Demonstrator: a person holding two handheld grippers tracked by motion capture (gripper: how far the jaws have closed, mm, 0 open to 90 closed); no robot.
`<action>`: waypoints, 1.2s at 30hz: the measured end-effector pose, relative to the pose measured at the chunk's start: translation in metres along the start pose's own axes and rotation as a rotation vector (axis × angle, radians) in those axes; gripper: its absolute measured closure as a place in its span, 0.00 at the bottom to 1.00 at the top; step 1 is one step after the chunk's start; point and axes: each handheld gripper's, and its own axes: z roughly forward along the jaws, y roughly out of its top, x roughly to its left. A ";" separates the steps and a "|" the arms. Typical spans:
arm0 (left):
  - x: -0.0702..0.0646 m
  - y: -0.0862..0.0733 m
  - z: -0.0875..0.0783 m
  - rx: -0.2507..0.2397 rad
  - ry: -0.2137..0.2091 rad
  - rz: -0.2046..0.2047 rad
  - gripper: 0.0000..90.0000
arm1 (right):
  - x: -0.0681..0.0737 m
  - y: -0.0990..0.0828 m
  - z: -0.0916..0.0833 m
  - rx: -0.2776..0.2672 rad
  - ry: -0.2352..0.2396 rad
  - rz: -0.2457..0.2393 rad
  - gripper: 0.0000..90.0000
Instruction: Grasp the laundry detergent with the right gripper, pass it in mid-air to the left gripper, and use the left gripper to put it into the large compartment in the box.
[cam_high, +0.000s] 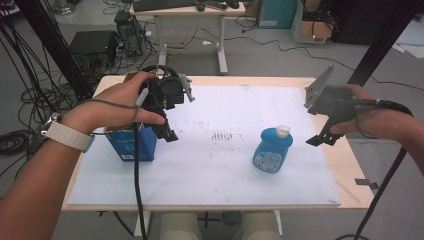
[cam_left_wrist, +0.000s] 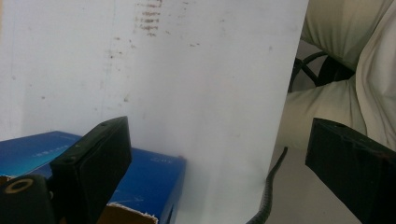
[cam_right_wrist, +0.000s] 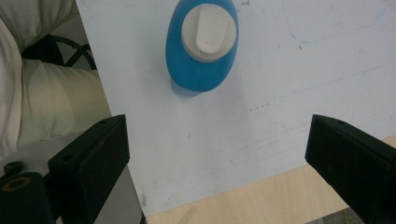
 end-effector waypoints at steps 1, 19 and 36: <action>0.000 0.000 0.000 -0.001 0.000 0.000 0.08 | 0.000 0.000 0.001 0.001 0.003 -0.001 0.07; 0.001 -0.003 0.007 -0.006 -0.010 -0.010 0.08 | -0.005 -0.008 0.012 0.033 0.000 -0.001 0.07; 0.001 -0.006 0.009 -0.013 -0.010 -0.014 0.09 | -0.003 -0.022 0.030 -0.014 0.014 0.071 0.07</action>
